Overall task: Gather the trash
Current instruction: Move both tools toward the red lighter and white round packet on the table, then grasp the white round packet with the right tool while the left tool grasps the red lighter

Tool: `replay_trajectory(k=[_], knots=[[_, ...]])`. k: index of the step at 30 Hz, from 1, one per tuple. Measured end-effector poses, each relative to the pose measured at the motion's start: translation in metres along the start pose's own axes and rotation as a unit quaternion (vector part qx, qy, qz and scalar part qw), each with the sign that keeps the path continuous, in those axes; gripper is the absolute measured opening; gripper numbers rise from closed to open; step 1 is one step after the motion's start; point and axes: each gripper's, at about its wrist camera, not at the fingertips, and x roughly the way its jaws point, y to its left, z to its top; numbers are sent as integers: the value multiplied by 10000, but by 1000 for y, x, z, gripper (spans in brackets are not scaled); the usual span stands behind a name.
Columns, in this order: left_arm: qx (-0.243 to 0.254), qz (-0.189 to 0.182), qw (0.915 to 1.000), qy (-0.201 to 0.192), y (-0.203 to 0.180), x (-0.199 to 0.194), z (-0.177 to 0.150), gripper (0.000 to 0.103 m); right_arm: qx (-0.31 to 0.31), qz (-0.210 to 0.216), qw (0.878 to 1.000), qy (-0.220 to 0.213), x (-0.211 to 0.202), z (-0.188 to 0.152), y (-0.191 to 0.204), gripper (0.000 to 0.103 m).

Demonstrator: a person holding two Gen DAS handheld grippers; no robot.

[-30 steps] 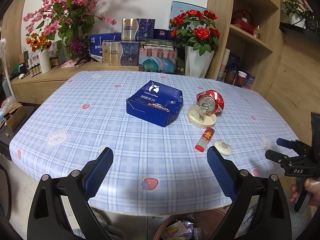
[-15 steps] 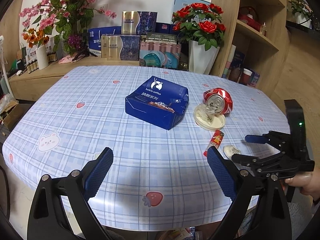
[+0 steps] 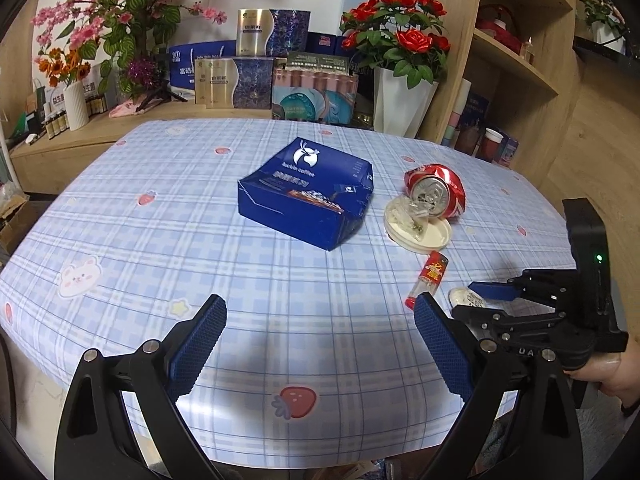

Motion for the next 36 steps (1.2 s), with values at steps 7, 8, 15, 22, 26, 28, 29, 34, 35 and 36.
replay_trajectory(k=[7,8,15,22,26,28,29,34,35,36], knots=[[381,-485,9977,271,-25,16,0,92,603,-70,9969,-500,-24,-14,-18,40],[448,-607,9965,347,-30,20,2,92,723,-47,9958,-560,-28,-15,-22,40],[1170,-1111,9842,726,-67,59,18,85,1322,-87,9875,-849,-47,-29,-47,40],[1423,-1173,9752,1221,-86,103,26,65,1756,-217,9794,-977,-61,-46,-69,40],[1593,-1077,9725,1313,-94,118,27,59,1927,-210,9755,-1038,-66,-55,-77,40],[1631,-1032,9719,1347,-97,124,27,58,1950,-210,9748,-1061,-67,-57,-77,40],[1648,-1007,9719,1347,-99,126,26,55,1965,-204,9744,-1076,-68,-58,-78,40],[1842,-794,9715,1261,-106,128,23,38,2012,-171,9729,-1131,-72,-62,-78,40],[1853,-813,9711,1264,-107,127,23,31,2007,-168,9729,-1137,-73,-62,-77,40],[1832,-829,9713,1275,-106,126,23,28,2005,-166,9729,-1144,-74,-62,-76,40]])
